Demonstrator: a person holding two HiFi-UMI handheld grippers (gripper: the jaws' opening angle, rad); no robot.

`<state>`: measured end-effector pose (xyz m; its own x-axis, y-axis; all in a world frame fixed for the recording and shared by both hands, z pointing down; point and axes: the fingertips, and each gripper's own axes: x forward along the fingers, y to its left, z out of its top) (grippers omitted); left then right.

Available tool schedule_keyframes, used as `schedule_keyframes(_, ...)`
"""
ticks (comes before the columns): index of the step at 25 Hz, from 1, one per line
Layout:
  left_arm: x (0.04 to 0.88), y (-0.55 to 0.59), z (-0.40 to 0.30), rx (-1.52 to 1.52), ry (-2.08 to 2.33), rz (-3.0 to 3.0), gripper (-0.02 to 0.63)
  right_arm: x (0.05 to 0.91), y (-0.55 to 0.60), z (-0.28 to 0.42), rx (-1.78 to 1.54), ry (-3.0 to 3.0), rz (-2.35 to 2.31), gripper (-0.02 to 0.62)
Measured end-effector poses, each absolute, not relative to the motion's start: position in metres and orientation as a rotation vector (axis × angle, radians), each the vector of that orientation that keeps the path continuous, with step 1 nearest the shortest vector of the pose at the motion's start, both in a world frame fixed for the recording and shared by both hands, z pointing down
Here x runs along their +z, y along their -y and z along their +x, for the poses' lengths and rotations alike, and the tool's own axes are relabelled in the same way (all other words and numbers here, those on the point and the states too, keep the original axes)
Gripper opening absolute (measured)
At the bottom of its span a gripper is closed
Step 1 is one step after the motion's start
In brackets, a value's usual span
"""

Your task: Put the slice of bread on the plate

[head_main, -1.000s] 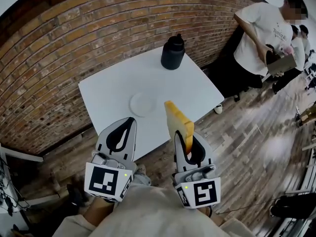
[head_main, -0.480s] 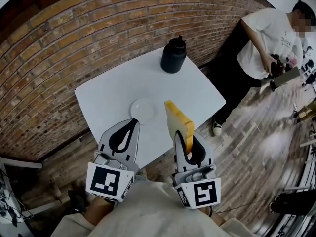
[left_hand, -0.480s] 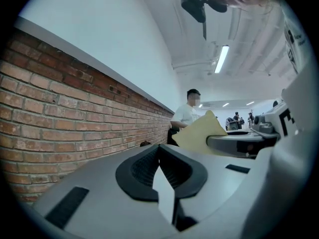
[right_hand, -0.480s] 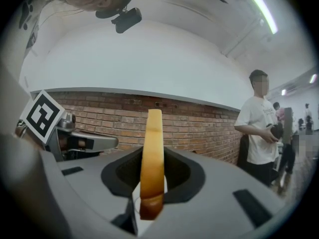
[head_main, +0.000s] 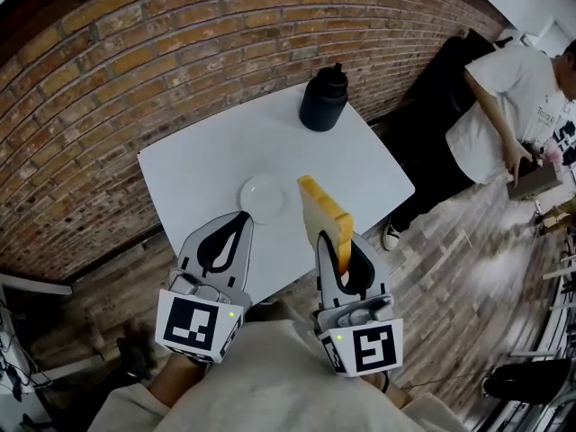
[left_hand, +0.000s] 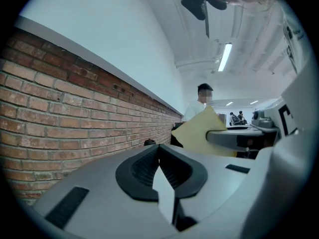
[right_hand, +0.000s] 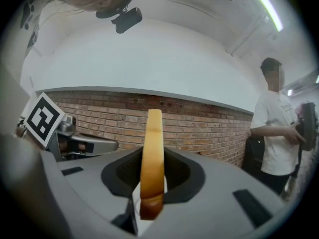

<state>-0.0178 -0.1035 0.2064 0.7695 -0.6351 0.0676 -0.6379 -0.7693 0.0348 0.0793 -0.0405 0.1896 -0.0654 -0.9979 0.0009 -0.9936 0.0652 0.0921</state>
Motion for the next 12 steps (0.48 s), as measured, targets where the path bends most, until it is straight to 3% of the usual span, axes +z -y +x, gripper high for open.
schedule_keyframes(12, 0.19, 0.114, -0.014, 0.089, 1.11, 2.873, 0.011, 0.177, 0.07, 0.078, -0.127, 2.354, 2.007, 0.089)
